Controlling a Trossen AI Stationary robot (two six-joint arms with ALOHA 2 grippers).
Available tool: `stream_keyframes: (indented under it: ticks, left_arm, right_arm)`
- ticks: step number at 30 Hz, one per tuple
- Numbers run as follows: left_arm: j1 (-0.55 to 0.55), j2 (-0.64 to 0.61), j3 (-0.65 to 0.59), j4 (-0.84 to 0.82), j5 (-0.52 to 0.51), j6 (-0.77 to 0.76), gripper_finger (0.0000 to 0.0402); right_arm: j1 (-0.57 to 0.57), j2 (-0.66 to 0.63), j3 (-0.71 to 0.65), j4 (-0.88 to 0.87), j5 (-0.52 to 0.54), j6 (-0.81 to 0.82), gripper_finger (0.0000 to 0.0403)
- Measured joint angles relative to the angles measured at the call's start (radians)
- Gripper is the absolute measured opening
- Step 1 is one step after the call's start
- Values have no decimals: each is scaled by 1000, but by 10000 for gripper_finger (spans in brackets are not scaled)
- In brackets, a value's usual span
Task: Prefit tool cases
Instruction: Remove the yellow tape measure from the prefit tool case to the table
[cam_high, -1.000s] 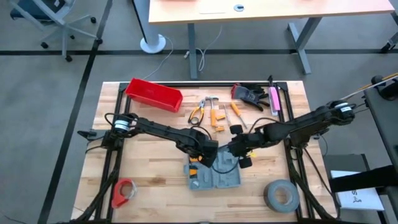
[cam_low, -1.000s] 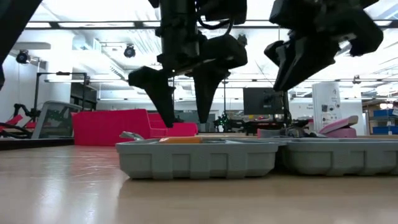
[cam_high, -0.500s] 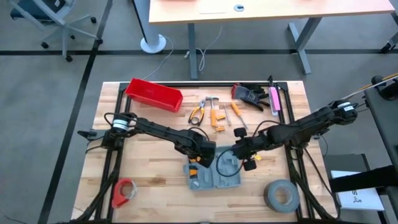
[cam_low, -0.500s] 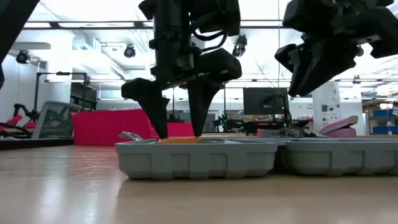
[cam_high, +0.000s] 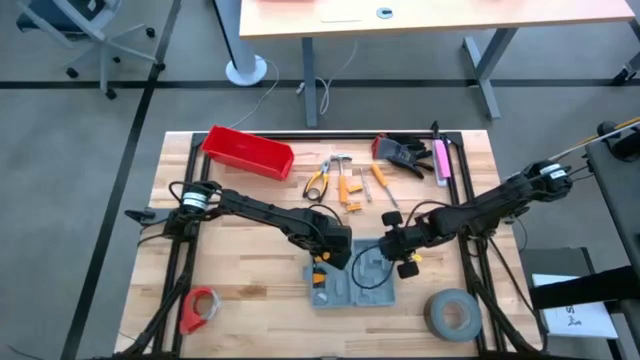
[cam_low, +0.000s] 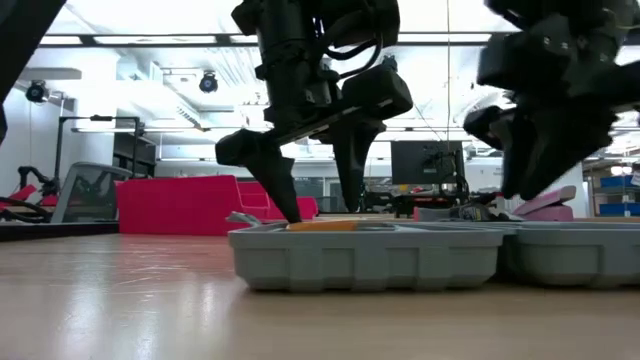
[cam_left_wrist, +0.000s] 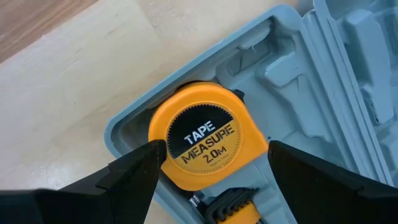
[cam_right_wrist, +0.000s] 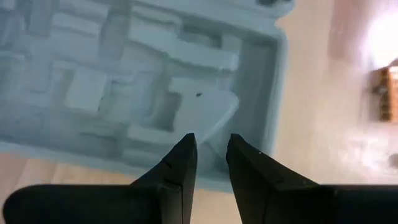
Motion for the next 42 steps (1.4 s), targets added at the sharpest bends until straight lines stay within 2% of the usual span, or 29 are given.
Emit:
stream_keyframes:
  ticks: [9, 15, 19, 26, 35, 42]
  left_arm:
    - [0, 0, -3, -8, 0, 21, 302]
    - [4, 1, -7, -17, -8, 56, 302]
    - [7, 2, -23, -21, -25, 85, 302]
    - [14, 2, -25, -42, -26, 116, 302]
    - [17, 2, -30, 10, 89, 121, 302]
    - [14, 2, -30, 39, 100, 140, 302]
  right_arm:
    - [103, -15, -58, -21, -17, 63, 57]
    - [108, -14, -58, -4, -8, 71, 67]
    - [106, -14, -75, 73, 18, 53, 71]
    - [101, -13, -94, 145, 44, 44, 59]
    - [98, -13, -95, 150, 47, 33, 52]
    - [76, -13, -128, 175, 47, 26, 63]
